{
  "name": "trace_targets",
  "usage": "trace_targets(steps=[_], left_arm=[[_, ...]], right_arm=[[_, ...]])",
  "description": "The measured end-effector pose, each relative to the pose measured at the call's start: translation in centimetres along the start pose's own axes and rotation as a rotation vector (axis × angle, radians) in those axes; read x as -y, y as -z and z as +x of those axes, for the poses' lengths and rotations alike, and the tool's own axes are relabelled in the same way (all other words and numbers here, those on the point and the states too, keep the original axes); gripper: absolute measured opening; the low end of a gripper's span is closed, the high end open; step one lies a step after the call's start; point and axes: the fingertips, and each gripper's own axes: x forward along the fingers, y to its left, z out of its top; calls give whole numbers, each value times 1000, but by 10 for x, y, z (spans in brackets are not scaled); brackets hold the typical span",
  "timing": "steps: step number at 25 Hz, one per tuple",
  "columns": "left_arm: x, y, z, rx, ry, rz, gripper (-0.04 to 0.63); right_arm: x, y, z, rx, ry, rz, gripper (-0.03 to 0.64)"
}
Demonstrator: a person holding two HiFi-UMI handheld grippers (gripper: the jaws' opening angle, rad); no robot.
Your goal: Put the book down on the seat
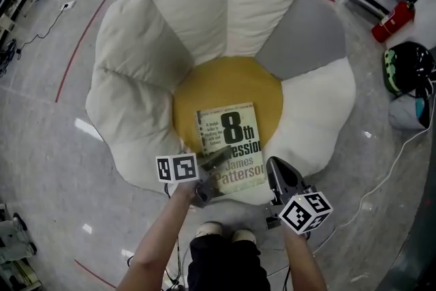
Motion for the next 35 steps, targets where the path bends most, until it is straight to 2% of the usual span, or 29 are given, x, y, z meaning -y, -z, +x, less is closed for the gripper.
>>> trace_targets(steps=[1,3,5,8,11,16,17,18,19,20,25,28,30,35], left_arm=[[-5,-1,-2,10,-35,-3,213],[-14,-8,-12,48,-115,-16,310],[-19,-17,-26,95,-208,-12,334],[-11,-25,-42,113,-309,40,354],[5,-27,-56,110,-339,84,354],[38,-33,-82,153,-329,103,351],[45,-33,-87,163,-332,119,336],[52,-34,-93,178,-342,139,271],[59,-36,-99,193,-355,162,178],[66,-37,-105,204,-362,185,136],[110,-39,-134,258,-360,225,64],[144,-38,-153,269,-383,306,21],[169,-36,-162,267,-381,344,11],[227,-27,-185,275,-350,355,11]], right_arm=[[-2,0,0,-4,-1,2,14],[-10,0,1,-13,-9,5,14],[-19,-5,-1,-18,-21,3,14],[-32,-18,-7,-22,-38,3,14],[-48,-28,-12,-31,-47,-1,14],[-78,-43,-23,-18,-44,-56,14],[-84,-46,-26,-10,-50,-72,14],[-90,-49,-28,-7,-56,-81,14],[-97,-51,-31,-10,-63,-83,14],[-104,-53,-34,-14,-68,-80,14],[-137,-66,-55,-20,-79,-70,14],[-159,-81,-71,-26,-81,-71,14],[-173,-92,-81,-25,-85,-71,14],[-205,-117,-112,-15,-93,-83,14]])
